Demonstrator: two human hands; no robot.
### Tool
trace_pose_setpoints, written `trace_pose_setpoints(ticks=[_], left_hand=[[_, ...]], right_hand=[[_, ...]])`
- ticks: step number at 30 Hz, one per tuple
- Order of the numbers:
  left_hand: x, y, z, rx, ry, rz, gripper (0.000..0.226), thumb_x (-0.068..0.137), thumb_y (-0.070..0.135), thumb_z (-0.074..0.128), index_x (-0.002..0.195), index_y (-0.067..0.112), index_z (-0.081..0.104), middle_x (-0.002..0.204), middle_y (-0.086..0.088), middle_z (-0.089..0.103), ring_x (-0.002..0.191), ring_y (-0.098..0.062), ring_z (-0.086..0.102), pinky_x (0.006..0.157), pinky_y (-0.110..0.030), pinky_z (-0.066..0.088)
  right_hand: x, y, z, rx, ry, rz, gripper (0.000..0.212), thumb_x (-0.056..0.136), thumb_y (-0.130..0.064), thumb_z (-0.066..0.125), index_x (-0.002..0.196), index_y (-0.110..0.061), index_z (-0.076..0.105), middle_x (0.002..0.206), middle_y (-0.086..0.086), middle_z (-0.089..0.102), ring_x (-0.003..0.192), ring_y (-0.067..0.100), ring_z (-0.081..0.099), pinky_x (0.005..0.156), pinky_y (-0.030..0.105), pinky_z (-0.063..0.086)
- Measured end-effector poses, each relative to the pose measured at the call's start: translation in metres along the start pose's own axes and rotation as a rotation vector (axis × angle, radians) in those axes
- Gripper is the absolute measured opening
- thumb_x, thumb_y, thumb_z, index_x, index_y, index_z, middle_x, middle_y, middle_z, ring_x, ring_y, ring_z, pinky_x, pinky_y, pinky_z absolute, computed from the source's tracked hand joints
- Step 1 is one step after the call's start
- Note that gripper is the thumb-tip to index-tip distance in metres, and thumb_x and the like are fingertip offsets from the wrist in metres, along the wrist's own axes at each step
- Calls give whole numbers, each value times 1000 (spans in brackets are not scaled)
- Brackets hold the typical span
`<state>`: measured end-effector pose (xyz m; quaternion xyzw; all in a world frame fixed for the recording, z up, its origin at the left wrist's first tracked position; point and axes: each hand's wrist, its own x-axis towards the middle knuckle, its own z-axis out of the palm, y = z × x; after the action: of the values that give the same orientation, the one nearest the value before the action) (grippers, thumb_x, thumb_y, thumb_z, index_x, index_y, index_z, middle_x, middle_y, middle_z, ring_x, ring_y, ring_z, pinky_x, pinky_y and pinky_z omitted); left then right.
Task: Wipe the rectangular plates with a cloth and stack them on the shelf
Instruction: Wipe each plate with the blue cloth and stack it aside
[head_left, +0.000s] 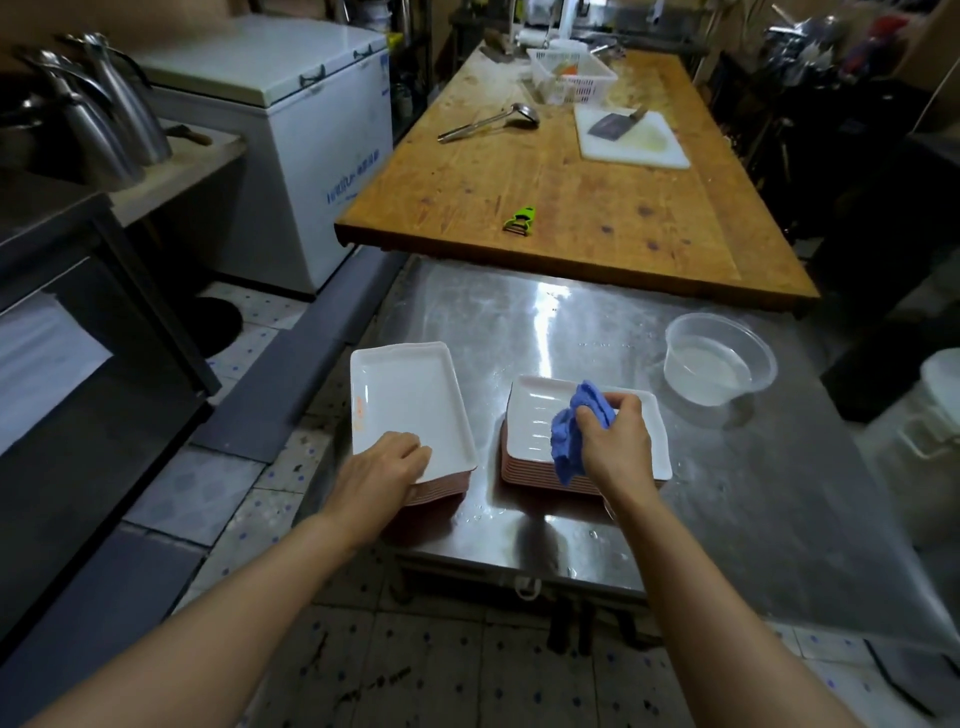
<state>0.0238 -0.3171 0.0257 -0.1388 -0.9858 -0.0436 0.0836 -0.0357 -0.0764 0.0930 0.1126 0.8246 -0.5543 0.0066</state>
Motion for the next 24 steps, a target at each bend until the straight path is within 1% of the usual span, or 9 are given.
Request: trace_pose_setpoints(ticks=[4,7,9,11,13,16,19,22,24], left_hand=[[6,-3,0,-10,-90,-42,35,67,30,83,83,13,57,90,0,56,81,-21,55,44,-29,40],[18,3,-2,67,-152,-130,41,84,54,58,94,15,57,103,0,53,96,-21,50,59,-31,36],[31,14,-8,58,-143,-195,52,87,61,41,102,14,60,109,0,54,103,-22,50,67,-34,37],[47,28,-15,-29,-63,-252,52,90,56,40,116,15,58,118,-1,54,111,-23,49,76,-37,42],[66,45,-17,-131,-45,-287,43,93,46,46,124,16,51,122,0,53,114,-22,47,81,-36,42],[94,67,-15,-270,-80,-351,39,92,36,52,123,13,48,124,-5,52,113,-25,50,85,-36,43],[116,78,-7,-326,-174,-419,42,91,33,55,125,9,45,126,-9,50,113,-29,51,86,-37,42],[132,81,6,-348,-257,-483,42,90,31,56,122,7,46,124,-12,51,112,-31,52,83,-37,43],[139,79,14,-353,-302,-525,39,88,28,56,120,6,48,122,-13,53,110,-32,53,82,-37,43]], right_hand=[[3,5,-5,-28,15,30,15,95,-19,48,108,-15,42,103,6,55,88,21,55,77,34,45],[5,6,-11,-30,44,53,21,96,-18,48,114,-11,42,103,4,53,87,19,53,74,29,39],[7,6,-16,-36,59,64,23,96,-19,48,115,-8,40,101,3,51,86,18,52,73,29,38],[11,6,-21,-49,71,75,23,95,-18,49,113,-8,38,98,4,51,84,18,52,73,30,40],[17,7,-28,-58,88,84,21,92,-13,50,108,-10,36,97,5,51,83,19,52,74,33,43],[27,10,-38,-76,102,100,25,88,-5,48,108,-11,36,96,4,51,78,18,52,72,34,48],[40,18,-44,-164,120,54,28,86,-2,47,110,-9,36,96,6,54,77,17,53,66,24,46],[55,39,-44,-344,118,22,31,84,-3,49,115,-6,42,118,14,49,104,29,51,88,38,44],[61,55,-41,-578,66,-24,34,86,-10,51,119,-7,49,127,14,46,118,32,42,101,39,34]])
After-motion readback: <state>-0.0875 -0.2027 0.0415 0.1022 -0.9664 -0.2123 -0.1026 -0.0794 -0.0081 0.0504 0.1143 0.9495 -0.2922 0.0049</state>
